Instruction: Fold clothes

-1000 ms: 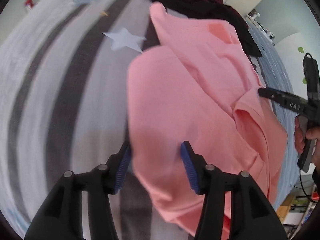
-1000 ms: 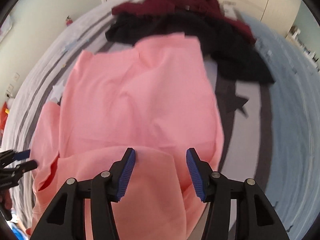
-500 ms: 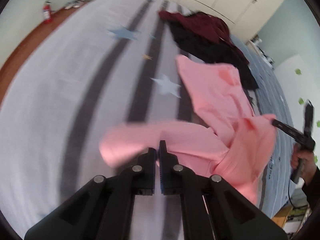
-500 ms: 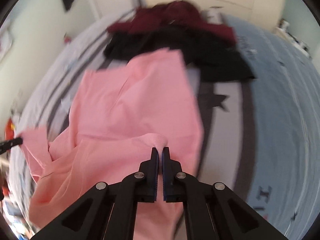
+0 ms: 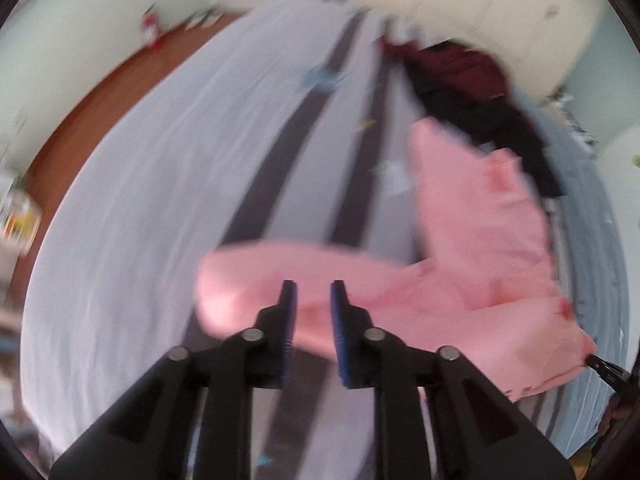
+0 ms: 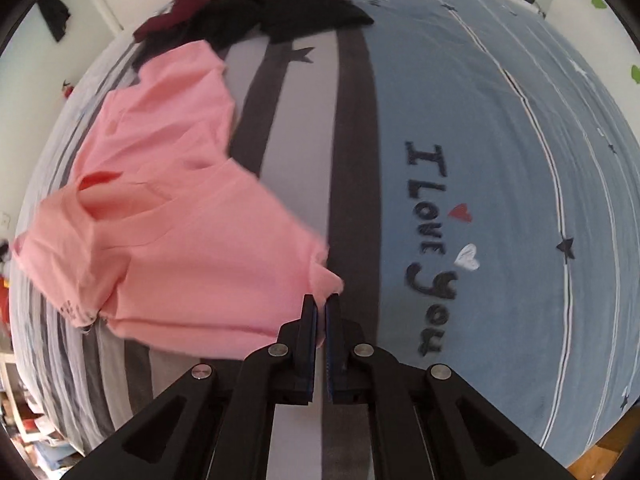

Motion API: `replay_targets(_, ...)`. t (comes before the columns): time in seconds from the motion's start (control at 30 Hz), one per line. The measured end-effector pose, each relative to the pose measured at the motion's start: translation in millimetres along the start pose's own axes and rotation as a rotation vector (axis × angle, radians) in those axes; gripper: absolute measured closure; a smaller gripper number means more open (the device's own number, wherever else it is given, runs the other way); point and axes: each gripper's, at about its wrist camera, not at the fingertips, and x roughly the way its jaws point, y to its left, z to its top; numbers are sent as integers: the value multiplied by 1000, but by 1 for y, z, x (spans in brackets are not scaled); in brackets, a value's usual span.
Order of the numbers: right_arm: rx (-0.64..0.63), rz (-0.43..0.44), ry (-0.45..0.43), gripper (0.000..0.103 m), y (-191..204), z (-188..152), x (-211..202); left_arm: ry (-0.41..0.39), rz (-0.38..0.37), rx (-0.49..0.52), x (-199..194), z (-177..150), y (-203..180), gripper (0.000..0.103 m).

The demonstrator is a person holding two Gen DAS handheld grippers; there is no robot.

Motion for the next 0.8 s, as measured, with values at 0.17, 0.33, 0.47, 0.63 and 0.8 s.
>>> replay_targets(0.17, 3, 56, -139, 76, 8, 23, -25, 30, -199, 126, 34, 33, -76, 59)
replay_targets(0.33, -86, 102, -190, 67, 22, 62, -16, 202, -330, 270, 109, 47, -147, 58)
replay_targets(0.47, -158, 166, -115, 67, 29, 81, 21, 345, -326, 385, 146, 27, -179, 58)
replay_targets(0.63, -209, 212, 6, 73, 33, 71, 57, 412, -384, 454, 150, 4, -196, 76)
replay_targets(0.8, -196, 258, -15, 103, 29, 47, 42, 368, -416, 510, 112, -24, -198, 97)
